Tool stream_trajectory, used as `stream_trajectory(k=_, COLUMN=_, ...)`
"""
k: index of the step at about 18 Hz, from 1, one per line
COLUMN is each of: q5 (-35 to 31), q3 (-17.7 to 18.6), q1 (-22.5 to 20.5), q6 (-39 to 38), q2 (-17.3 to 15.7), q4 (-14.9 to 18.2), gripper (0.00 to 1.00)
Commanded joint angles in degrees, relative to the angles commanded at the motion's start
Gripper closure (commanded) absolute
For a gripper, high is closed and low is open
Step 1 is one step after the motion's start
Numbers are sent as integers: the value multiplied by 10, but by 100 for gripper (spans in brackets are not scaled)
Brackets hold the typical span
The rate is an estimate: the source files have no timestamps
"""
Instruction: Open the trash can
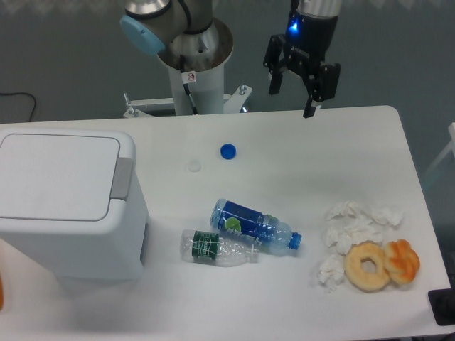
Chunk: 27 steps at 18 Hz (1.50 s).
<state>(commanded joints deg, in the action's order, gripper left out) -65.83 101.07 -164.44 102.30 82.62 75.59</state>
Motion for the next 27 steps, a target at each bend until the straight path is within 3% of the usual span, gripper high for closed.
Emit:
stream_trajectory(k=10, q5=31, q3=0, q1=8, q6=0, q2=4, q4=-26, gripper=0)
stream_trajectory(k=15, q5=32, q3=0, q1=8, q6=-4, q2=5, q4=-25, gripper=0)
stream_trajectory(k=27, q5=33, q3=-13, q1=46, q6=-187, q2=5, q4=-31, gripper=0)
